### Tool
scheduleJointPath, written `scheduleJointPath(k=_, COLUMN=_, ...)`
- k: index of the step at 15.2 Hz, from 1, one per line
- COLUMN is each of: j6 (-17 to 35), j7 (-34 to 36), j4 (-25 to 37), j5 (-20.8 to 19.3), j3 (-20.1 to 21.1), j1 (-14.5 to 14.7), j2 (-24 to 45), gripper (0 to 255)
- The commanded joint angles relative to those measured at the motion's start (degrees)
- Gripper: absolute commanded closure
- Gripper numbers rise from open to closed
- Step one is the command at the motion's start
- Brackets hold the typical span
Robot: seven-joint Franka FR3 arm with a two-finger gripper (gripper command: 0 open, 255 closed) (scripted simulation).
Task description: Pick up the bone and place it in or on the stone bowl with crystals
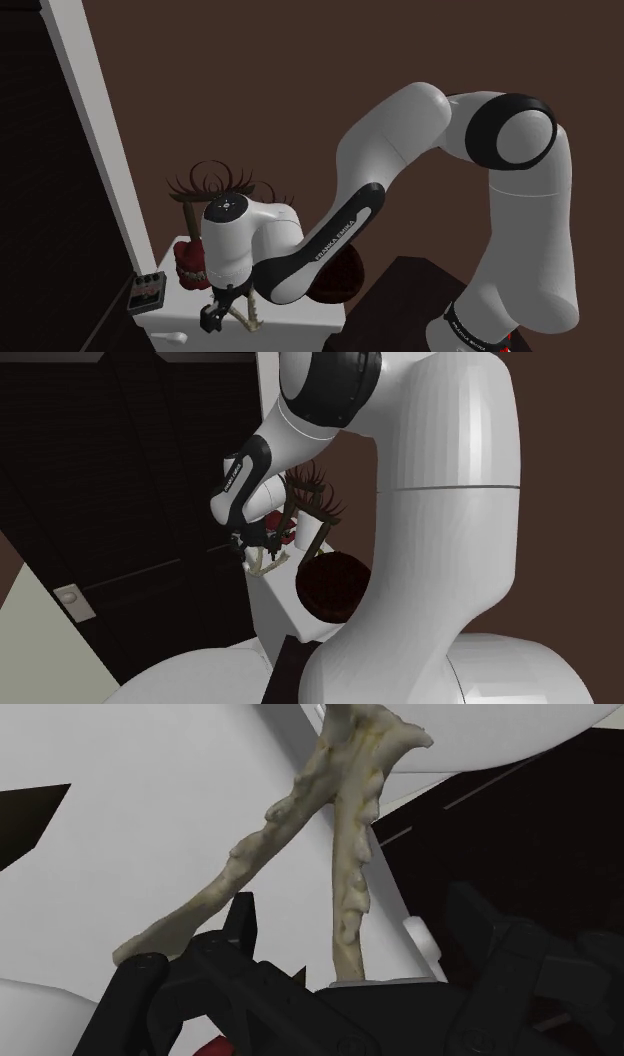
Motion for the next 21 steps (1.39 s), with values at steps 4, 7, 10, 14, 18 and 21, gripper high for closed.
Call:
scheduleJointPath(k=4, j6=0.0, j7=0.0, j4=0.0, j5=0.0, j3=0.0, j1=0.0, j2=0.0, gripper=255)
scheduleJointPath(k=7, j6=0.0, j7=0.0, j4=0.0, j5=0.0, j3=0.0, j1=0.0, j2=0.1, gripper=255)
scheduleJointPath(k=10, j6=-0.1, j7=0.0, j4=0.2, j5=0.0, j3=0.0, j1=0.0, j2=0.1, gripper=255)
scheduleJointPath(k=14, j6=-1.6, j7=-1.0, j4=0.0, j5=1.4, j3=1.0, j1=-0.7, j2=-1.8, gripper=255)
scheduleJointPath(k=18, j6=-3.7, j7=-2.3, j4=0.1, j5=3.3, j3=2.2, j1=-1.6, j2=-4.1, gripper=255)
scheduleJointPath(k=21, j6=-5.4, j7=-3.2, j4=0.3, j5=4.7, j3=3.0, j1=-2.2, j2=-5.7, gripper=255)
